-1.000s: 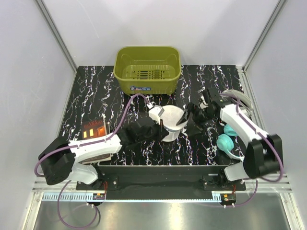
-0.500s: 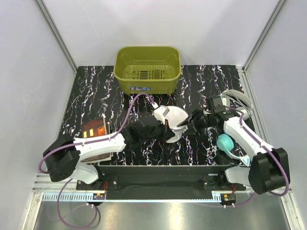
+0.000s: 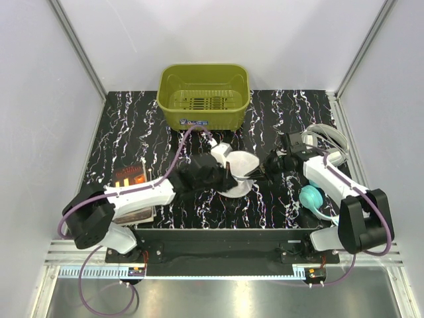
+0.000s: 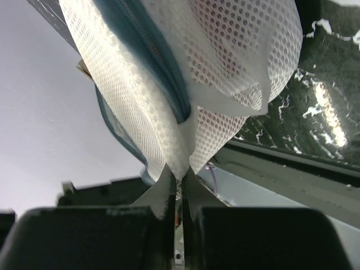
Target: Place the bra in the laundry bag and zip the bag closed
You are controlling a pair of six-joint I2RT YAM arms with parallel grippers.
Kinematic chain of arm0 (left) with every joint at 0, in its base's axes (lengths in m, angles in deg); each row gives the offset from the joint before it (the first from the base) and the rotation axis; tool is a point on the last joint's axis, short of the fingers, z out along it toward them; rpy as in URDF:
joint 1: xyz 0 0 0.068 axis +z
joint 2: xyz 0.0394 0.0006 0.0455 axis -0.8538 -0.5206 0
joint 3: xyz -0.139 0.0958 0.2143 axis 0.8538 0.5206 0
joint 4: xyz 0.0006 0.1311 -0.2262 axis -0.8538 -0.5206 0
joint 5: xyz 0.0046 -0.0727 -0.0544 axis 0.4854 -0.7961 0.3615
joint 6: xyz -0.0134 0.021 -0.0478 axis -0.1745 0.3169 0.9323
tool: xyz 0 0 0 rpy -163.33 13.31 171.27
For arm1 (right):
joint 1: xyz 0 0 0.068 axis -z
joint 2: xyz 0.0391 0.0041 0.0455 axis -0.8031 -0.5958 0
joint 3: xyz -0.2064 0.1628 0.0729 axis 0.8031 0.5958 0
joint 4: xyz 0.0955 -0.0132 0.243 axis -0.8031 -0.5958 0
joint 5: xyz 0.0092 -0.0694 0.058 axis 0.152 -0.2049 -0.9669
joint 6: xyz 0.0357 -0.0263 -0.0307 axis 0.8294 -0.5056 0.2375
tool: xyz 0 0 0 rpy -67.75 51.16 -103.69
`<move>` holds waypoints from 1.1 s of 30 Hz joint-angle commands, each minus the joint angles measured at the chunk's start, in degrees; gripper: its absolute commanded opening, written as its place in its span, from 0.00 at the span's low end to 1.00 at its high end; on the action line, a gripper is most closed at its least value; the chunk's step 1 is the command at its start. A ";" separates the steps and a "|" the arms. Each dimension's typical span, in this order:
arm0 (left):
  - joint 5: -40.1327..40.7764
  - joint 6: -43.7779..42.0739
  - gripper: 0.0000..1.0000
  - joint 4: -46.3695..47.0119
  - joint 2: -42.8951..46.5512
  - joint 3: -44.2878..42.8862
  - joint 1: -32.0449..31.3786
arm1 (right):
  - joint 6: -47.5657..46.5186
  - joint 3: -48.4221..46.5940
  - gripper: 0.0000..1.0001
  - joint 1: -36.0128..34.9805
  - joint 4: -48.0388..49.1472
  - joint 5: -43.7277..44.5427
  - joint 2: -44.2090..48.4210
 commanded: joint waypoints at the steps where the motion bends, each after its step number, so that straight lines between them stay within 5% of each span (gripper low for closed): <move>1: -1.44 -5.18 0.00 -8.48 3.27 1.03 7.73 | -10.22 -4.09 0.00 0.39 -1.87 1.29 -2.60; 7: -3.20 -12.57 0.00 -14.30 6.71 2.01 13.27 | -27.09 -13.31 0.00 0.39 -10.93 6.19 -6.03; 13: -7.15 -9.15 0.00 -12.02 4.26 -1.42 10.38 | -31.77 -21.67 0.00 -0.14 -14.89 6.21 -11.38; 16: -8.91 -3.10 0.00 -7.10 2.25 -2.74 7.92 | -30.55 -23.60 0.29 -0.49 -15.59 4.55 -13.85; 17: -9.35 -1.60 0.00 -2.92 1.71 -2.83 7.04 | -30.02 -23.78 0.49 -0.49 -15.95 4.37 -14.20; 18: -9.44 1.02 0.00 -1.31 1.10 -3.00 6.69 | -29.58 -23.87 0.60 -0.58 -16.91 4.45 -13.94; 21: -8.91 4.46 0.00 1.87 -2.23 -4.49 5.72 | -27.74 -22.12 0.75 -0.40 -18.49 4.19 -10.00; 28: -8.82 4.48 0.00 1.61 -4.89 -8.01 4.75 | -20.79 -11.84 0.86 -0.40 -19.55 3.83 2.12; 33: -8.65 5.18 0.00 1.96 -3.49 -6.61 4.75 | -26.22 -8.40 0.90 -0.14 -24.73 15.14 5.04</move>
